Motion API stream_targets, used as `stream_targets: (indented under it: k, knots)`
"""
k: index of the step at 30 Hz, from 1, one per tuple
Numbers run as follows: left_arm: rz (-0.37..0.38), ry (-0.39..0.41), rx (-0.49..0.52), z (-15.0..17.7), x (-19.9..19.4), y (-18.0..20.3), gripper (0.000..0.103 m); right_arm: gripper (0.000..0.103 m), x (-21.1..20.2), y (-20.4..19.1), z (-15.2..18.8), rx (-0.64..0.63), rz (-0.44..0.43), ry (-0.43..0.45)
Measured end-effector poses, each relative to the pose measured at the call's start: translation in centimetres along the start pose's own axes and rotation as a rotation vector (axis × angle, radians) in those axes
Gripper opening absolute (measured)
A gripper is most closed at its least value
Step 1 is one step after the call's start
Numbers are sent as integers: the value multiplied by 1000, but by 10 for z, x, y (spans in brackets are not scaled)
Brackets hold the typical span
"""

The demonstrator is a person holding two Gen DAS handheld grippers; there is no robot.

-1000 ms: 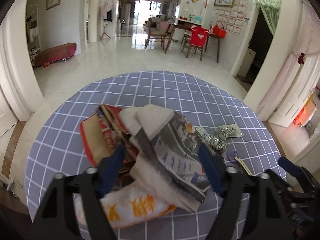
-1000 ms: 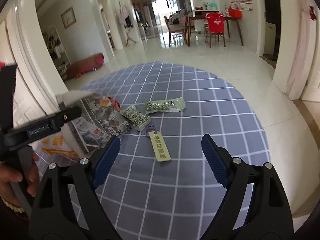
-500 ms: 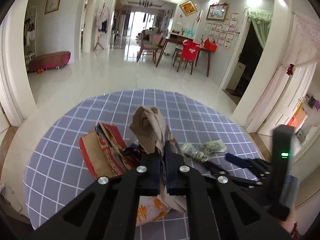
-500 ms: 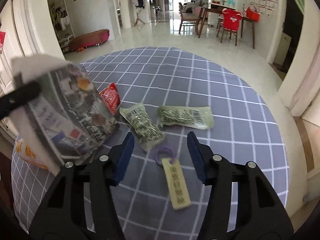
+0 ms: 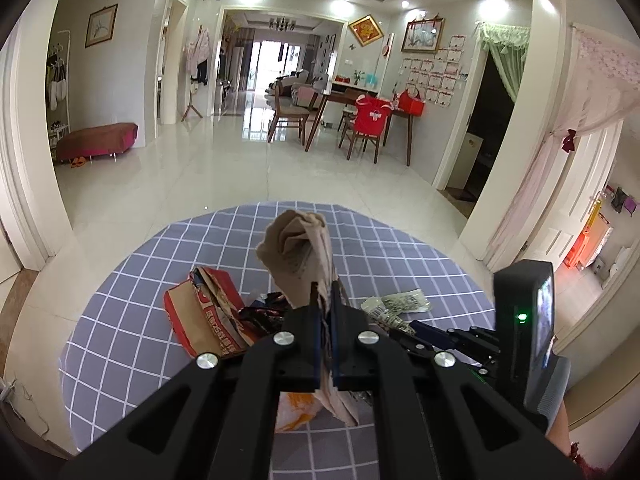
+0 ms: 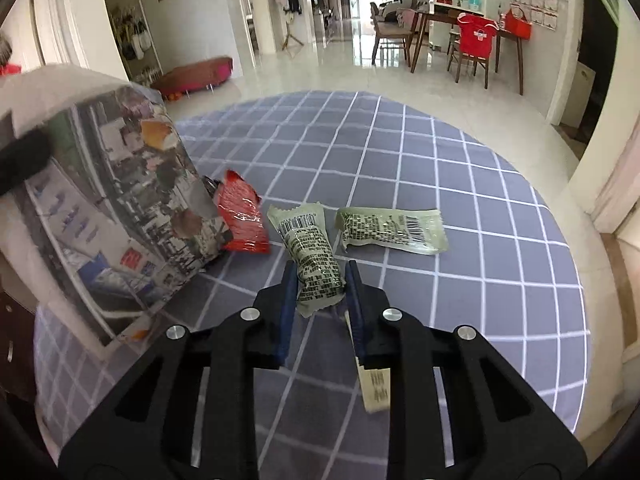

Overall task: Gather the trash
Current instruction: 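Grasp the newspaper with the left tool while the right grasps a snack wrapper, then carry newspaper and wrapper over the blue bin and open both tools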

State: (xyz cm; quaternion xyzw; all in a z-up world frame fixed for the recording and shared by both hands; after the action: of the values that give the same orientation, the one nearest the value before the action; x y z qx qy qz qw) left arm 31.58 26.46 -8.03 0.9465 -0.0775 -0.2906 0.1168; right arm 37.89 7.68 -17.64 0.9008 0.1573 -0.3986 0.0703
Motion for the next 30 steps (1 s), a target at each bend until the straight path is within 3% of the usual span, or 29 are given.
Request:
stream_targets:
  k: [5,15,24,30]
  knots:
    - [13,29,26,-4,-18,28,3,23,-40,13,3,60,-23,62]
    - [96,35,120,4,-31,120,3,23,-136,94,36,207,-41,177]
    - [223,-71,249,49,11,245,3,23,-194,208,111,390,56,224]
    - [319,-200,332,101,60,326,3,23,-213,277,173,511,160,209]
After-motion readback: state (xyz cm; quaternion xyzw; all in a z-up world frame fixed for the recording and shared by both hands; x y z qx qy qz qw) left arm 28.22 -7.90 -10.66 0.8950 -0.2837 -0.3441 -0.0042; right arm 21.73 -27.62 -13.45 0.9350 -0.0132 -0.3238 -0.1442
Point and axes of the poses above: each gripper's, at about its wrist camera, not at the fingertips, and x roughly the way its jaws point, y to its right, z to its underside, the point moved 5 cm from there along x, roughly the way its jaws point, and after that the axes turned 10 degrees about z, right-handed, at the moved point
